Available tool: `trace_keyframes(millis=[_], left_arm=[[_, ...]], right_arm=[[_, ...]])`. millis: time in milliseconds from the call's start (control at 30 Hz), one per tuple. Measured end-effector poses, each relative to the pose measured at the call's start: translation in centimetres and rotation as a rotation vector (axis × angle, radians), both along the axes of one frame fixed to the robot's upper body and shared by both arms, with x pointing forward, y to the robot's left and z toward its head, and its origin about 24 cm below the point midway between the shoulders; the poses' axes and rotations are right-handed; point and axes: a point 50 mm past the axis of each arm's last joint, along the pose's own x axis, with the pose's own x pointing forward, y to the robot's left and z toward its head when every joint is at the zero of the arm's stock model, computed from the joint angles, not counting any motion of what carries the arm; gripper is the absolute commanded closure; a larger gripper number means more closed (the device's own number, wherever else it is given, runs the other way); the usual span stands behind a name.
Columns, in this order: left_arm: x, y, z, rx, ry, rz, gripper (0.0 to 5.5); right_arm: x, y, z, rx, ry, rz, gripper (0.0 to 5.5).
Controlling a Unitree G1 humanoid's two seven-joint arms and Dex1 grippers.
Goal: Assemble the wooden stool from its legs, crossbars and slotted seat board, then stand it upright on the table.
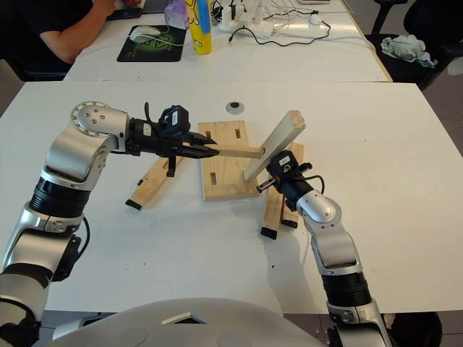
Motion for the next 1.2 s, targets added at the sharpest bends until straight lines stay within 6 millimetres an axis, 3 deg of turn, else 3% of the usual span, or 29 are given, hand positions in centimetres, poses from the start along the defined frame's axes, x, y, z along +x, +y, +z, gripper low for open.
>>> trace_keyframes(millis=[433, 867, 1200], left_arm=[[-1.3, 0.3, 1.7, -0.018, 0.009, 0.05, 5.09], [-1.5, 0.4, 0.8, -0.039, -0.001, 0.067, 5.09], [-1.4, 0.4, 0.6, -0.058, 0.013, 0.086, 3.58]], right_arm=[[-0.1, 0.4, 0.1, -0.026, -0.012, 0.012, 5.5], [-0.1, 0.3, 0.1, -0.031, -0.012, 0.011, 5.5], [-0.3, 1.4, -0.2, -0.013, 0.006, 0.07, 5.5]])
